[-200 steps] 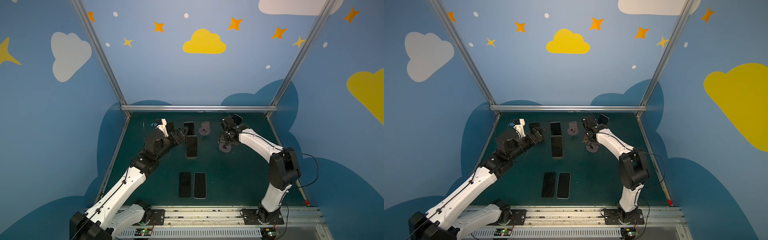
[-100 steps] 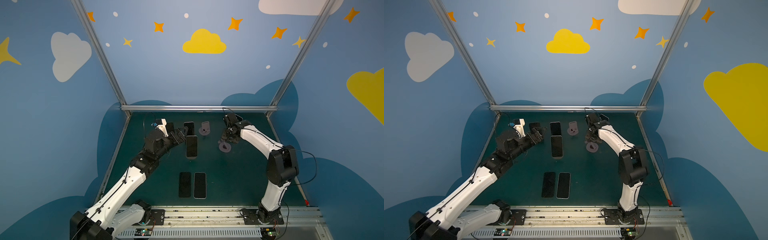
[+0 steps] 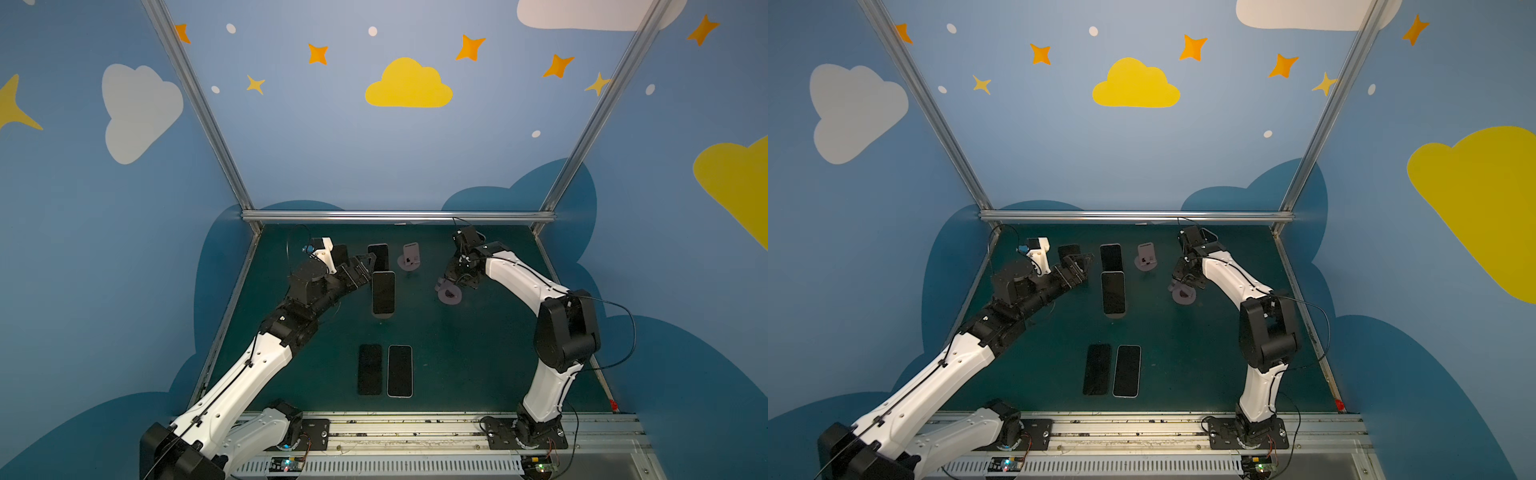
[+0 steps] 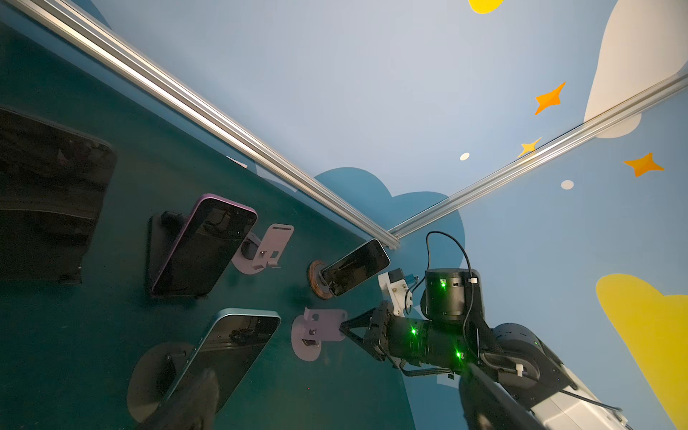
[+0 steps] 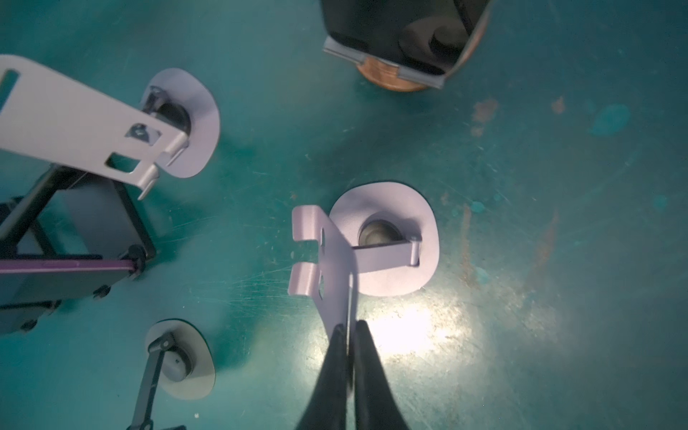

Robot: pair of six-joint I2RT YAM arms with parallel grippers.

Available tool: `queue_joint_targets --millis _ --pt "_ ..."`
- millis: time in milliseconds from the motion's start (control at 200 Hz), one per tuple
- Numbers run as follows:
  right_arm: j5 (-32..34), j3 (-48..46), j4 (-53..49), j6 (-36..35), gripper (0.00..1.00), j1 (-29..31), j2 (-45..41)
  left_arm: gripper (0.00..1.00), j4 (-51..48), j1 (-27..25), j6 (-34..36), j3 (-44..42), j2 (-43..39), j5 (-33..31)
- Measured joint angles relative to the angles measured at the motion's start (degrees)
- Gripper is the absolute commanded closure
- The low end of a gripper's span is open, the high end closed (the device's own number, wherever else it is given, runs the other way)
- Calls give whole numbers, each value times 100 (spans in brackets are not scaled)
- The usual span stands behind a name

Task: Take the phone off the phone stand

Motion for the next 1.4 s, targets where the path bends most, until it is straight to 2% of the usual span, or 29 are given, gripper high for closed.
queue_joint_targets --millis 170,586,656,791,876,1132,1322,1402 --pt "-238 -166 197 -164 100 4 -122 0 0 11 0 0 0 0" --pt "-994 -671 214 -1130 100 299 -546 0 2 11 -4 0 0 0" --pt "-1012 -811 181 -1241 93 341 -667 0 2 11 -15 0 0 7" --pt "-988 -1012 -11 -1438 60 352 -890 0 4 11 -24 0 0 22" --pt "-964 -1038 -129 -1447 46 352 -992 0 4 11 -46 -2 0 28" --pt "-643 -1412 -175 -1287 33 597 -1390 0 33 11 -68 -22 28 44" --pt "551 -1467 -448 -391 18 1311 -1423 0 44 11 -103 -74 76 107" --pt "1117 -1209 -686 -210 17 1661 -1401 0 46 11 -103 -76 79 109"
